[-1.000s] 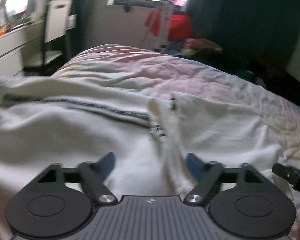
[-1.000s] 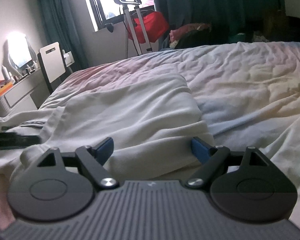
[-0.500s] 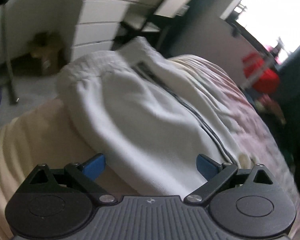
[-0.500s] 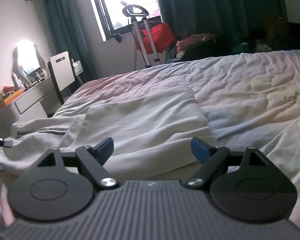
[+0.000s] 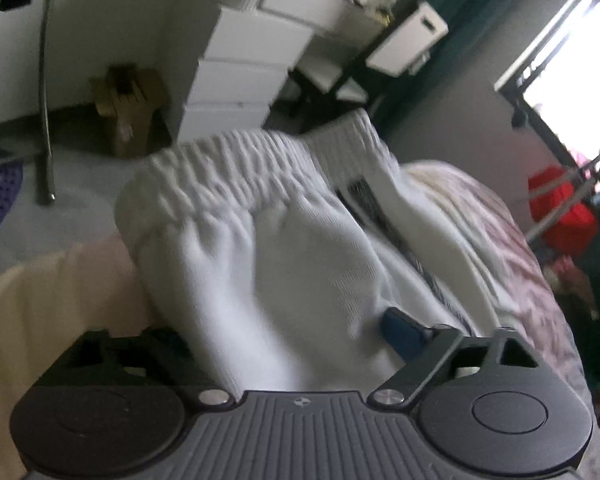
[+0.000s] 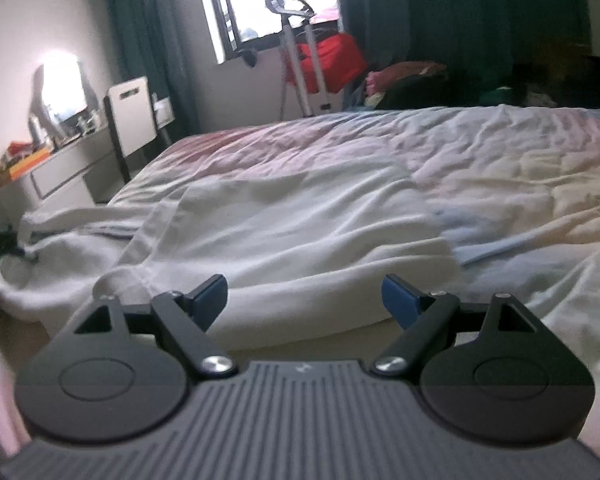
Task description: Fold clothes
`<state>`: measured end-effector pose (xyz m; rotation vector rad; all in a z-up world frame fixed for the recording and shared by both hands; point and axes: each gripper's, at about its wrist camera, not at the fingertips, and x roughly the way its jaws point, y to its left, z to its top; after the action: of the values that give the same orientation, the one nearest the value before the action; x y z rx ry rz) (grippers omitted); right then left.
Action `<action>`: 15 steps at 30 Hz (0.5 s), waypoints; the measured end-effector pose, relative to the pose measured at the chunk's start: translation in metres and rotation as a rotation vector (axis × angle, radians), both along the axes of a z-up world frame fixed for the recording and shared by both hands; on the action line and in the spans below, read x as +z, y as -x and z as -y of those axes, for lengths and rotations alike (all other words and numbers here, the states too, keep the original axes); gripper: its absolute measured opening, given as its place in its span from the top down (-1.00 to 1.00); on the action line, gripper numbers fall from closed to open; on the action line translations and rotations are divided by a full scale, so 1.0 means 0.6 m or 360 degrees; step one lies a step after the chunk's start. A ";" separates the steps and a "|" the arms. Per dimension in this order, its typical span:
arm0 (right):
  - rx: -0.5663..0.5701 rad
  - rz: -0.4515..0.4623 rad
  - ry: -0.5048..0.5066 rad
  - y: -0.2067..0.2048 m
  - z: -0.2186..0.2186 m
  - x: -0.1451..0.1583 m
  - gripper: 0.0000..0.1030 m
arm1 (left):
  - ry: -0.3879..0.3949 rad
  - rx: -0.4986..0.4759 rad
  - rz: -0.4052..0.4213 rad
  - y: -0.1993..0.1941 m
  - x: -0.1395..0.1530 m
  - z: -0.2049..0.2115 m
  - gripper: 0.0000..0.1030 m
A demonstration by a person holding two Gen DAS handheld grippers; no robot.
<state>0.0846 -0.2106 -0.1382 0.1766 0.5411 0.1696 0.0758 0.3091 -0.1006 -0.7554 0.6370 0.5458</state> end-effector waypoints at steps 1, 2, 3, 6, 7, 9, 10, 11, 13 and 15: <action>0.0016 -0.0022 0.0010 -0.004 -0.006 -0.006 -0.66 | 0.0000 0.0002 0.0029 0.001 -0.001 -0.006 -0.39; 0.0023 -0.0046 0.0018 -0.008 -0.009 -0.012 -0.66 | -0.0009 0.0002 0.0057 0.002 0.000 -0.009 -0.13; 0.0028 -0.0070 0.0017 -0.012 -0.011 -0.019 -0.70 | -0.0038 0.0000 0.0081 0.004 0.004 -0.010 -0.01; 0.0056 -0.0153 -0.0011 -0.028 -0.015 -0.041 -0.71 | -0.0234 -0.0053 0.0121 0.002 0.035 0.009 0.58; 0.0059 -0.0163 -0.0009 -0.030 -0.017 -0.044 -0.71 | -0.0325 -0.0084 0.0129 -0.004 0.050 0.025 0.65; 0.0060 -0.0162 -0.0006 -0.030 -0.020 -0.044 -0.71 | -0.0513 -0.0141 0.0169 -0.005 0.088 0.064 0.71; 0.0055 -0.0163 -0.0019 -0.028 -0.019 -0.041 -0.71 | -0.0592 -0.0165 0.0203 -0.002 0.106 0.086 0.72; 0.0049 -0.0160 -0.0042 -0.027 -0.015 -0.037 -0.71 | -0.0676 -0.0192 0.0236 0.000 0.123 0.106 0.73; 0.0031 -0.0150 -0.0098 -0.023 -0.006 -0.028 -0.67 | -0.0812 -0.0249 0.0294 0.003 0.153 0.148 0.74; -0.0004 -0.0134 -0.0158 -0.019 0.009 -0.015 -0.67 | -0.0897 -0.0303 0.0360 0.011 0.188 0.192 0.74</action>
<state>0.0958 -0.2159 -0.1474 0.2821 0.6168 0.1872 0.0694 0.1941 0.0120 -0.2160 0.3136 0.4268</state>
